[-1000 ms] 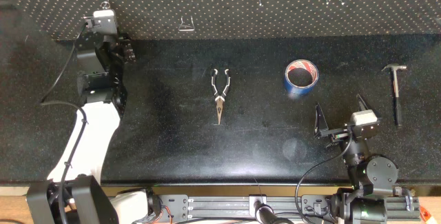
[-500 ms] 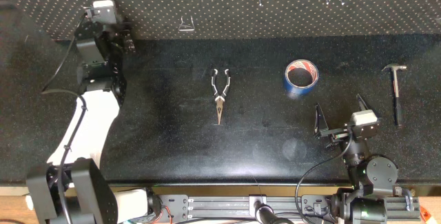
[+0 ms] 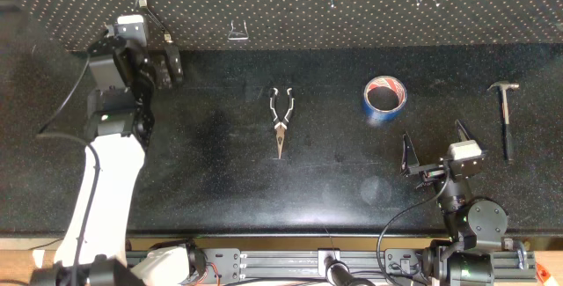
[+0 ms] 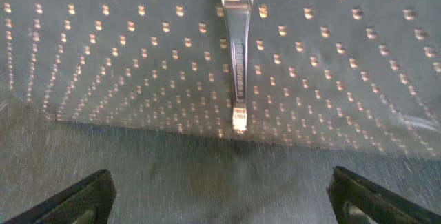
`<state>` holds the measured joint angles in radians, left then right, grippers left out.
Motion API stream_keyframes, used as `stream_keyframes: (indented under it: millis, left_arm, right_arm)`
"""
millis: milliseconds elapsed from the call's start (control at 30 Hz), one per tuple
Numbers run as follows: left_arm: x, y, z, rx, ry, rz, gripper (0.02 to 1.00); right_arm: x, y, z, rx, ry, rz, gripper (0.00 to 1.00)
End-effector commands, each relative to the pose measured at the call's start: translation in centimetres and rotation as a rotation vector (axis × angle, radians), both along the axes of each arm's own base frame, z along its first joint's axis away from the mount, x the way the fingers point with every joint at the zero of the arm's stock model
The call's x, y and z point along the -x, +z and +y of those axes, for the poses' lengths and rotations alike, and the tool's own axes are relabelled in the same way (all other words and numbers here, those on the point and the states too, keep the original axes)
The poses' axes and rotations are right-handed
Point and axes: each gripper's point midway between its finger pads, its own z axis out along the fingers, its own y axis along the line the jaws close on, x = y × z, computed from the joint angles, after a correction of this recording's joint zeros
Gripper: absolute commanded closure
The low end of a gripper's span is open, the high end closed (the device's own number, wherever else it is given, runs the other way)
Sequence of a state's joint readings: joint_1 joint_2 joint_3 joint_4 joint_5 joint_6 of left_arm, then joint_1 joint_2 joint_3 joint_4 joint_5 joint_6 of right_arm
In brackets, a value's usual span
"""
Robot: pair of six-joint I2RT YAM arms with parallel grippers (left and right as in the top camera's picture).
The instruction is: Place Tools Onto Pegboard
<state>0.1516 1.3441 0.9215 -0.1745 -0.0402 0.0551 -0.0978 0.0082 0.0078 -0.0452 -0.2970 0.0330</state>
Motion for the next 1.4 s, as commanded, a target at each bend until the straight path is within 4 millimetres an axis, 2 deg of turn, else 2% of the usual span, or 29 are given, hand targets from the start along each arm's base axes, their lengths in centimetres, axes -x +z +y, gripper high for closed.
stream_keyframes:
  millis: [33,233,367,400,467,533,567,667,800,933,1000,1133,1233,1300,1400]
  left_arm:
    - [3.1,2.8,-0.3,-0.002,0.006,-0.002,0.023]
    - [6.6,6.0,0.3,-0.045,0.056,-0.041,0.023]
    - [11.0,5.1,1.5,-0.096,0.144,0.069,0.023]
    - [11.2,5.2,1.3,-0.091,0.138,0.066,0.023]
    - [11.0,5.5,-0.2,-0.038,0.067,0.045,0.023]
    - [10.6,5.9,-3.2,0.061,-0.074,0.013,0.023]
    - [10.5,6.1,-3.9,0.107,-0.091,0.0,0.023]
    - [10.6,5.8,-4.5,0.205,-0.011,0.0,0.023]
    - [11.3,4.5,-7.8,0.25,-0.026,0.064,0.02]
    - [12.8,3.1,-10.5,0.264,0.045,0.123,0.02]
    - [12.7,1.9,-13.9,0.278,0.007,0.16,0.018]
    - [12.6,-0.7,-18.4,0.367,0.018,0.26,0.023]
    - [12.4,-2.8,-22.0,0.359,-0.044,0.389,0.02]
    - [12.1,-4.0,-23.1,0.334,-0.046,0.473,0.02]
    - [11.7,-5.5,-23.5,0.268,-0.027,0.578,0.02]
  right_arm:
    - [0.0,-0.1,0.1,-0.015,0.005,0.003,0.005]
    - [0.0,-0.1,0.1,-0.015,0.005,0.003,0.005]
    - [0.0,-0.1,0.1,-0.015,0.005,0.003,0.005]
    - [0.0,-0.1,0.1,-0.015,0.005,0.003,0.005]
    - [0.0,-0.1,0.1,-0.015,0.005,0.003,0.005]
    - [0.0,-0.1,0.1,-0.015,0.005,0.003,0.005]
    - [0.0,-0.1,0.1,-0.015,0.005,0.003,0.005]
    - [0.0,-0.1,0.1,-0.015,0.005,0.003,0.007]
    - [0.0,-0.1,0.1,-0.015,0.005,0.003,0.005]
    - [0.0,-0.1,0.1,-0.015,0.005,0.003,0.005]
    - [0.0,-0.1,0.1,-0.015,0.005,0.003,0.005]
    - [0.0,-0.1,0.1,-0.015,0.005,0.003,0.005]
    - [0.0,-0.1,0.1,-0.015,0.005,0.003,0.005]
    - [0.0,-0.1,0.1,-0.015,0.005,0.003,0.005]
    - [0.0,-0.1,0.1,-0.015,0.005,0.003,0.005]
